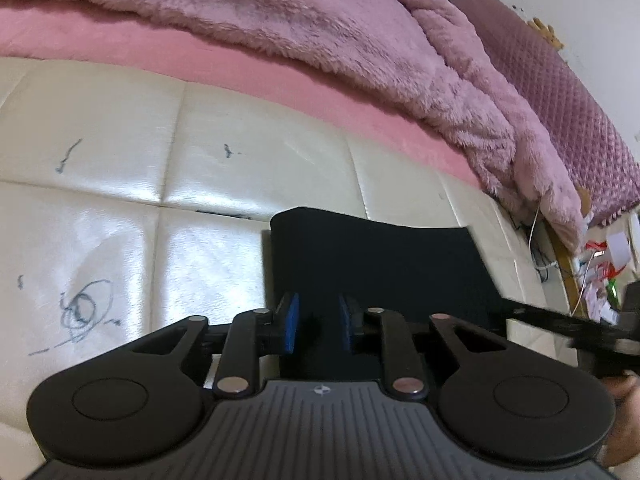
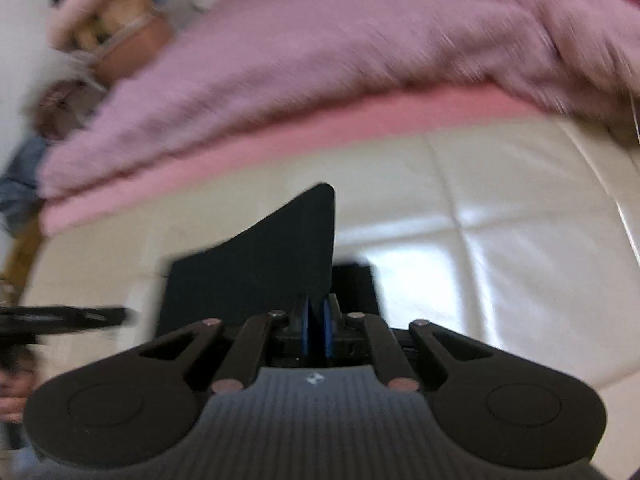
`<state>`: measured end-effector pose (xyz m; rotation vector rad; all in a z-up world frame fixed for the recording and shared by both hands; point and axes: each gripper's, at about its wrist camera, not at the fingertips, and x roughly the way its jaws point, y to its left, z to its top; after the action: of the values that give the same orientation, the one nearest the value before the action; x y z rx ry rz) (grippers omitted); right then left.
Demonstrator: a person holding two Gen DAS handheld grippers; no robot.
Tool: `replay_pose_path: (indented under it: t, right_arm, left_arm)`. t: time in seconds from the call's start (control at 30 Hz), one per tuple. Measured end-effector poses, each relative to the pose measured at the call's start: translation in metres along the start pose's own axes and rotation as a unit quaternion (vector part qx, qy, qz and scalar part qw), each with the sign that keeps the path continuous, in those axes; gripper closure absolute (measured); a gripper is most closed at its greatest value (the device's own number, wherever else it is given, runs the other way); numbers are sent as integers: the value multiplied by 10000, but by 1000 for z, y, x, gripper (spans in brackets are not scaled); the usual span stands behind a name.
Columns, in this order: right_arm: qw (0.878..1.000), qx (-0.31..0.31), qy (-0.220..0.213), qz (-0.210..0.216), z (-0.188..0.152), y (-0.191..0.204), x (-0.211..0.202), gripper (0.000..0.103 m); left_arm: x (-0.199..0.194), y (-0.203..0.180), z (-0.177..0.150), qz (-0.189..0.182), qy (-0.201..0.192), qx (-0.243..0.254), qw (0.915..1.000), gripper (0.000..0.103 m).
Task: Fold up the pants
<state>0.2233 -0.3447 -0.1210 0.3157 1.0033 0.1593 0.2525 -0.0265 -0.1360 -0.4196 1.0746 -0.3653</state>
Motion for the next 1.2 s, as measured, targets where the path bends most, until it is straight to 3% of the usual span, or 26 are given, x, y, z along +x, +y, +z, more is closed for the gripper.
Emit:
replay_pose_path:
  t: [0.1,0.3,0.4,0.67,0.73,0.8,1.0,1.2]
  right_arm:
    - [9996,27,-2,-278,-14,-12,22,101]
    - [9994,239,-13,-249,-29,-24,41,101]
    - [9992,358,-31,-150,-30,-29,44,101]
    - [9988,485,-79,-52,-33,-35,48,101]
    - [9988,448,-117,-135,-34,-34,45,91]
    - [9983,463,-219,-284,-36,-35,33,77]
    - [9968,341,-603,-402,-54,-34,-16,78]
    - [9979,345,-506,-188,-81,-17,-42,78]
  left_arm:
    - [9,-7,3,47,-38,154,9999,82]
    - [36,-16,20,188,-152,317,9992,84]
    - [58,-18,25,696,-29,518,9962,97]
    - [71,-28,25,1123,-102,945,9891,97]
    - [66,-30,29,1168,-133,870,9892,97]
    - [53,-30,28,1083,-255,815,9904,94]
    - [6,-37,-1,680,-210,1032,9921,92]
    - [-17,-50,-50,403,200,1217,9915,92]
